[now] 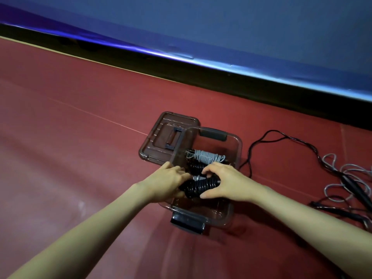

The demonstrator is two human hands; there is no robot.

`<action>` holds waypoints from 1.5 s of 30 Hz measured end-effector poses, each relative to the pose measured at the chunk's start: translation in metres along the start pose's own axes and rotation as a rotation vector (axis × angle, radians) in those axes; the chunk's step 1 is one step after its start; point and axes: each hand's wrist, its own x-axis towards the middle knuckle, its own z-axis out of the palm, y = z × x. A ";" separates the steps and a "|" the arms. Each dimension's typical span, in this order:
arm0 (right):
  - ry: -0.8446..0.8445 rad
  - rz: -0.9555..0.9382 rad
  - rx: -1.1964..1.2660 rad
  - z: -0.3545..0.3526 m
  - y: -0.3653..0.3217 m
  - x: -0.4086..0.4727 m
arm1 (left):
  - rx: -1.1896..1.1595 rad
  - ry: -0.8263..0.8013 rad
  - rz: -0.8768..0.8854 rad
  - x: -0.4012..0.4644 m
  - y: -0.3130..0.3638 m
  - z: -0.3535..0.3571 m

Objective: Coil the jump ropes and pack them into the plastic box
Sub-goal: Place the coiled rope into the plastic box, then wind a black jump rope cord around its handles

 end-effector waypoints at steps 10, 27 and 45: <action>0.101 -0.049 -0.133 -0.012 0.020 -0.011 | 0.406 -0.340 0.012 0.029 0.018 -0.002; 0.330 -0.057 -0.060 0.007 0.040 -0.018 | 0.200 -0.393 -0.158 0.044 0.022 0.024; 0.555 0.101 0.056 -0.064 0.052 -0.100 | -0.330 0.152 -0.449 0.057 0.088 -0.044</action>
